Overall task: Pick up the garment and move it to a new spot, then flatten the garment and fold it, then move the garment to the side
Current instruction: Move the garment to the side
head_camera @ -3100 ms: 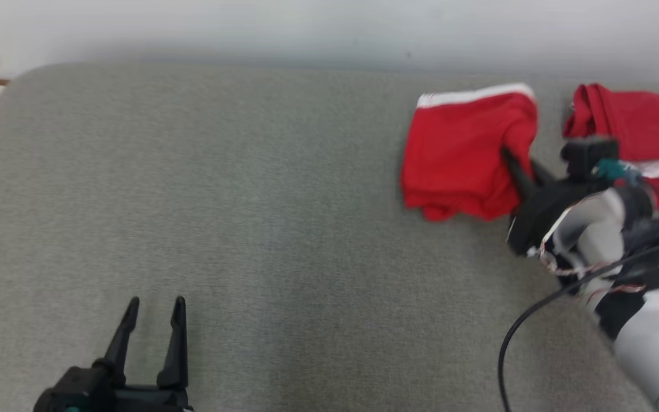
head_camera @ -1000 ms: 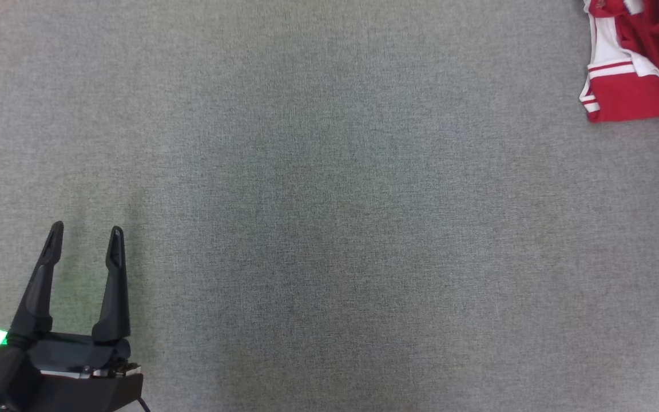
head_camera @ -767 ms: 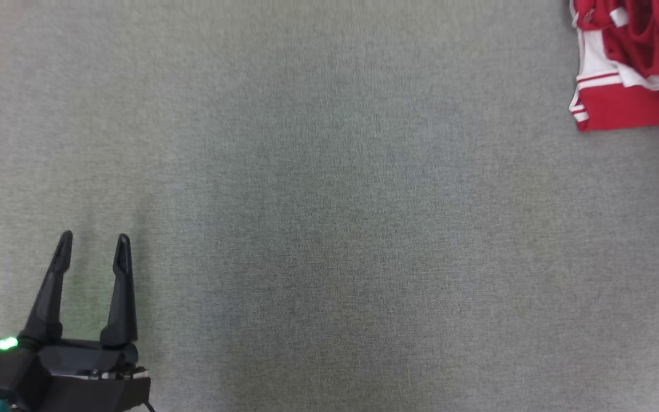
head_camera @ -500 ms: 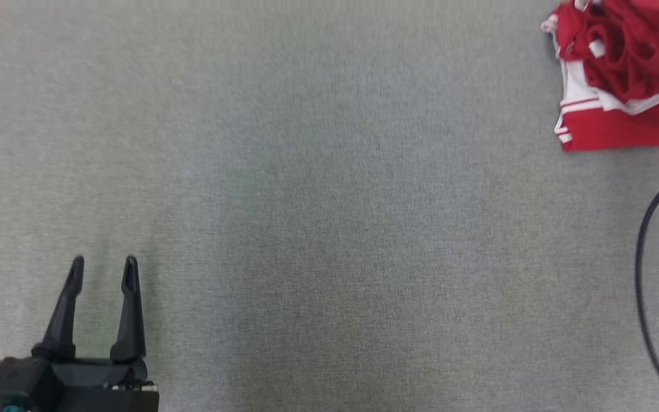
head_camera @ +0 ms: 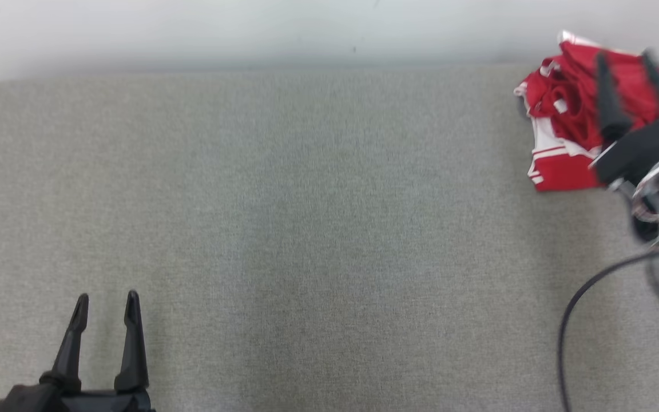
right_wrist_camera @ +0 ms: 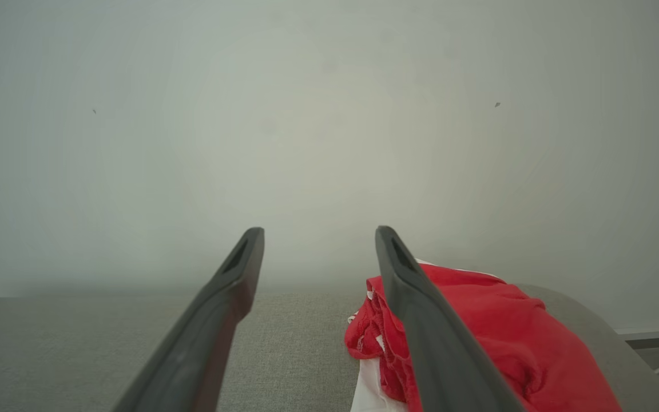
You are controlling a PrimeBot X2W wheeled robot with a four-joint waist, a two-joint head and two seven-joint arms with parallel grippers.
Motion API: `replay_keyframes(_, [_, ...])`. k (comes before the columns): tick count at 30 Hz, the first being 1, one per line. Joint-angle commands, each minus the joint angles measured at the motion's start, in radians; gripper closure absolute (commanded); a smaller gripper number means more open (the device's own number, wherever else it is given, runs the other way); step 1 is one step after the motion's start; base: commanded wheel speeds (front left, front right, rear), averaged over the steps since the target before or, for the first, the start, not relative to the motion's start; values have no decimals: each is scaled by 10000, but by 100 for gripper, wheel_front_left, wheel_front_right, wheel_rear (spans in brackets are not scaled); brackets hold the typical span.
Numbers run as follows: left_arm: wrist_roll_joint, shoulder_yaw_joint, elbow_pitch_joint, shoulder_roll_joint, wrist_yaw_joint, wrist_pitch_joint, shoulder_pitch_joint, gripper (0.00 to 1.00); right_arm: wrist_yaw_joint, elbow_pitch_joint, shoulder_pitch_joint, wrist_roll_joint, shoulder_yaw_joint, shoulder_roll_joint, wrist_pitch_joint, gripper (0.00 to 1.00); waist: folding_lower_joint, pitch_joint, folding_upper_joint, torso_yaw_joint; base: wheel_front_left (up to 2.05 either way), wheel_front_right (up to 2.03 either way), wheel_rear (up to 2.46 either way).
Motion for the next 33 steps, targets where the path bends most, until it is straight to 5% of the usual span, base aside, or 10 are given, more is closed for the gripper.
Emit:
replay_keyframes(1, [-38, 64, 55, -14, 7, -42, 217, 0, -10, -146, 199, -117, -126, 95, -48, 0, 2, -367, 1, -10, 0, 0, 0])
replay_keyframes(13, [3, -139, 486, -159, -35, -42, 484, 0, -10, -2972, 3569, -2409, -1922, 1698, -45, 0, 2, -1198, 1, 152, 0, 0, 0])
replay_keyframes(33, [-140, -404, 1107, -257, 80, -43, 790, 0, -10, -5906, 8148, -5376, -4570, 3689, -46, 0, 2, -1935, 1, 785, 0, 0, 0])
